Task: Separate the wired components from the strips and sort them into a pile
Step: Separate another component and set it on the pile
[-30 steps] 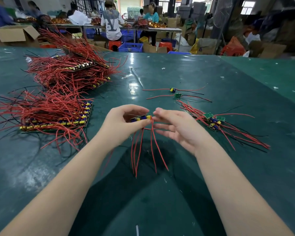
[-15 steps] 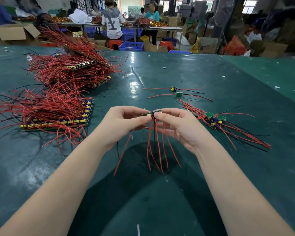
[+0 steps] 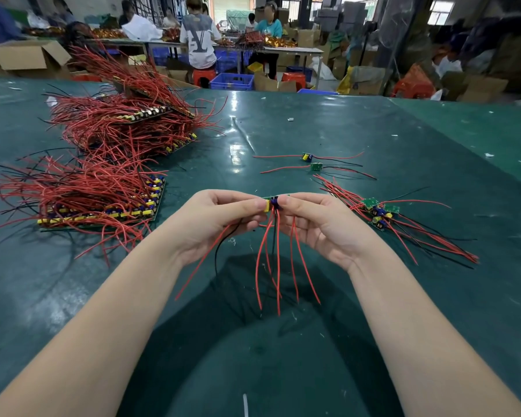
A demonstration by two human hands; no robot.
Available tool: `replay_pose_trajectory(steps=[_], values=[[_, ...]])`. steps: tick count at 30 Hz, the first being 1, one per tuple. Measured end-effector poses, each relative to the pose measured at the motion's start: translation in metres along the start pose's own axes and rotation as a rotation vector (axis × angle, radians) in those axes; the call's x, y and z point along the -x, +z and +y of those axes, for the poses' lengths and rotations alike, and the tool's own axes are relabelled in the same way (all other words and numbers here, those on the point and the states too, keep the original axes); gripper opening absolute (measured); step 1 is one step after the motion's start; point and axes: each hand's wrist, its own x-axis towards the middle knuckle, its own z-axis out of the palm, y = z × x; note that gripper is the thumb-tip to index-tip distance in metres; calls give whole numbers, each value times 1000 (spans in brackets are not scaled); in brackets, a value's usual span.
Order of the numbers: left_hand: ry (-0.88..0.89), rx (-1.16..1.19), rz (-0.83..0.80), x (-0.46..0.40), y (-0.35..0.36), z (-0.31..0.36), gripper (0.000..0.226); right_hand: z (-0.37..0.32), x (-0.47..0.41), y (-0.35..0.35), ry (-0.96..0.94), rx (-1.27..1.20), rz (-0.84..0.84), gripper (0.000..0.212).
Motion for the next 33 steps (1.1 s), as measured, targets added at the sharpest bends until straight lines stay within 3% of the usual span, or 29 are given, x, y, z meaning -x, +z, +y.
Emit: replay_pose_trajectory(steps=[6,12,16,18,20,22,24,27,30,33], values=[[-40,73,-17,1,1,2,18,-1,0,1,41,-8,21,16],[-57,142,-84,3,3,4,30,-2,1,2,60,-118,-78,15],[-4,57,31,0,-4,5,14,-1,1,4,66,-116,-38,11],[36,-164,194,-6,-13,0,8,-1,0,3,76,-110,17,11],[40,-568,353,-11,-24,-7,16,-1,0,2,88,-92,60,13],[14,-983,420,-13,-31,-11,21,-1,0,2,102,-50,100,15],[5,-1222,430,-12,-31,-14,24,0,-1,1,114,10,140,14],[203,-1295,422,-12,-26,-15,36,4,-3,1,143,96,217,9],[505,-1038,293,-9,-10,-12,37,8,-4,3,179,76,268,17],[671,-897,180,-6,5,-15,32,9,-6,4,200,-9,254,16]])
